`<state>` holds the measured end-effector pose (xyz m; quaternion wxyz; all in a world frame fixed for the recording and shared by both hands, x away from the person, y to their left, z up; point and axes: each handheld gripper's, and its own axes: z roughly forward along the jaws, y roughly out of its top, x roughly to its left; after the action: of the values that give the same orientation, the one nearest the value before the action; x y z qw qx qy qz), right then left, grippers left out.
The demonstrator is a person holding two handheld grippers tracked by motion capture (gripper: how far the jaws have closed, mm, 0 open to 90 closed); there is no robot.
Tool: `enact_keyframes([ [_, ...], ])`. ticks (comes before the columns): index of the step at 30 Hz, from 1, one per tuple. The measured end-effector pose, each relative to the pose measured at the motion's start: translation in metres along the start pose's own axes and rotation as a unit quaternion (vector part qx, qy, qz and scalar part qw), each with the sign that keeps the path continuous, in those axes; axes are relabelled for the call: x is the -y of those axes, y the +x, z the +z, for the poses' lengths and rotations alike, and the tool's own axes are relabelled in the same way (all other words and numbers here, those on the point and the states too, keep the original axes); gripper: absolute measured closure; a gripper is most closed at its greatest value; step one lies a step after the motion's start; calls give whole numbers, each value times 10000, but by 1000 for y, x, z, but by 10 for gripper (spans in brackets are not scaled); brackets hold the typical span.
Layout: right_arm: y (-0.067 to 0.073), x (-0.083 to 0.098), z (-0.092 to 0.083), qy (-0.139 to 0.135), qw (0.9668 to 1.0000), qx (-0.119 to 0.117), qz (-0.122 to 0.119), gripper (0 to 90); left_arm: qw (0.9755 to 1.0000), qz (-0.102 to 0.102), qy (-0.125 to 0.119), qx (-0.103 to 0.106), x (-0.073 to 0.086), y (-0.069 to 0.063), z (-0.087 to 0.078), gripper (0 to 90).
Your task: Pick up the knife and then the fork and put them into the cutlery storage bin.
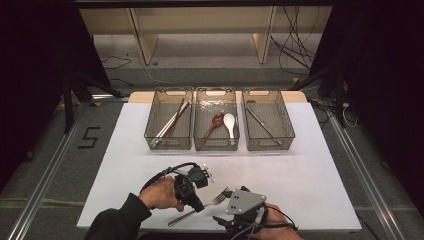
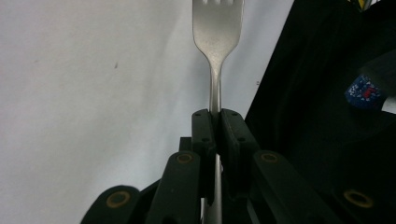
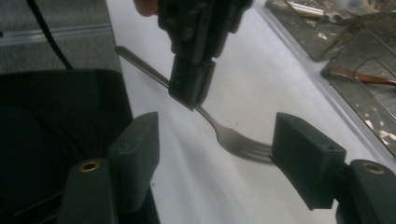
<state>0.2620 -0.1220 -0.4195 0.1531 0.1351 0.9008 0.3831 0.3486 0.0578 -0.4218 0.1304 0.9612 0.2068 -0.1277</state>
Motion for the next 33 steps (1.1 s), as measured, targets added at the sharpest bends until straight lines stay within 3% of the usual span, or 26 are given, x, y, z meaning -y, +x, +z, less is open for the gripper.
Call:
enact_keyframes([
  [4,6,-1,8,169,9992,6,-359,386,9999,135,76,37,-5,-8,2,841],
  [12,13,2,19,519,9937,89,-985,469,9991,327,265,48,-11,-18,4,841],
  [15,14,3,22,575,9927,146,-1047,497,9989,370,299,44,-12,-19,5,841],
  [24,18,7,27,742,9853,256,-1517,603,9981,499,363,83,-17,-27,5,840],
  [33,23,9,29,837,9794,385,-1799,751,9982,477,340,124,-17,-29,4,840],
])
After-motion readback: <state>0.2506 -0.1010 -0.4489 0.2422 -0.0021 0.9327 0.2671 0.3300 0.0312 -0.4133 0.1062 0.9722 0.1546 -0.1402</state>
